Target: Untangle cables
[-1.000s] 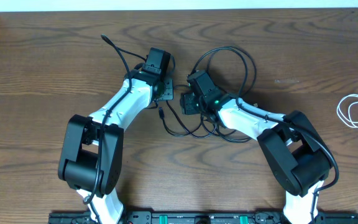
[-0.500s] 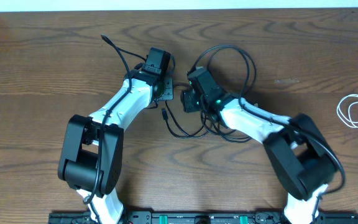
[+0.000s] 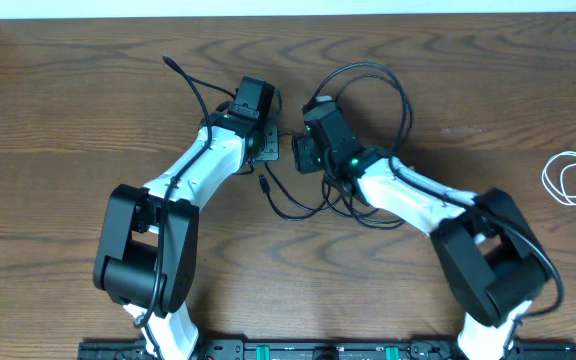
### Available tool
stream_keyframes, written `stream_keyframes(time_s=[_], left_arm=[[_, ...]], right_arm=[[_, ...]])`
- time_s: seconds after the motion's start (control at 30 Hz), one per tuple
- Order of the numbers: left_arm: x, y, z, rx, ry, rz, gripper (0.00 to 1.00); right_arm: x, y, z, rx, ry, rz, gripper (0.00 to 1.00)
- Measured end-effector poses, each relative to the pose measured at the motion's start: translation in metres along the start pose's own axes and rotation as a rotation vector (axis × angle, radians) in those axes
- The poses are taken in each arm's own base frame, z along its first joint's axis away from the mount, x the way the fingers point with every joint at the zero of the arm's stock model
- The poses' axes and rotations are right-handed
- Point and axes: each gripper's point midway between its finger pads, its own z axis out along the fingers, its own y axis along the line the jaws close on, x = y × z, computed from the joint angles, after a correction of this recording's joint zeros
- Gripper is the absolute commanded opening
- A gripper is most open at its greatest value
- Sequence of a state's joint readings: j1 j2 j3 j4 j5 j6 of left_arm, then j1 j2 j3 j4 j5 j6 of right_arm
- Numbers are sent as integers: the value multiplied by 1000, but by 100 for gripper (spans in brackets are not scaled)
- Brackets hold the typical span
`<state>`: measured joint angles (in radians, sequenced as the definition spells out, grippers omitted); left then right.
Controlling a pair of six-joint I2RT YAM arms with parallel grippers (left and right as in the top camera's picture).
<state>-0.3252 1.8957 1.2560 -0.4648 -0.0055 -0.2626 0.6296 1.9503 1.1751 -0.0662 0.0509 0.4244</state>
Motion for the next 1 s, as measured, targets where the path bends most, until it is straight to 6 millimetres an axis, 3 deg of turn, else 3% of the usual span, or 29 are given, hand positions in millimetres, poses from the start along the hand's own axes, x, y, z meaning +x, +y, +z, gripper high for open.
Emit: stream_keyframes(time_s=[0.1, 0.2, 0.27, 0.33, 0.5, 0.6, 0.7, 0.83, 0.93, 1.0], left_arm=[[0, 0, 0, 0, 0, 0, 15], [0, 0, 0, 0, 0, 0, 16], [0, 0, 0, 0, 0, 0, 16], [0, 0, 0, 0, 0, 0, 16], [0, 0, 0, 0, 0, 0, 16], [0, 0, 0, 0, 0, 0, 16], [0, 0, 0, 0, 0, 0, 16], [0, 1, 0, -6, -2, 0, 16], [-1, 4, 0, -23, -5, 0, 16], [-1, 5, 0, -29, -6, 0, 16]], right_arm=[[8, -10, 14, 43, 4, -9, 62], [14, -19, 27, 80, -1, -20, 37], [17, -21, 33, 90, -2, -19, 26], [16, -22, 34, 91, -8, -23, 1], [18, -23, 33, 100, 2, -38, 1], [11, -21, 21, 96, -3, -81, 1], [-28, -5, -15, 54, -112, -145, 1], [-100, 23, -98, -20, -351, -203, 1], [-134, 34, -158, -48, -496, -236, 1], [-147, 38, -187, -55, -562, -260, 1]])
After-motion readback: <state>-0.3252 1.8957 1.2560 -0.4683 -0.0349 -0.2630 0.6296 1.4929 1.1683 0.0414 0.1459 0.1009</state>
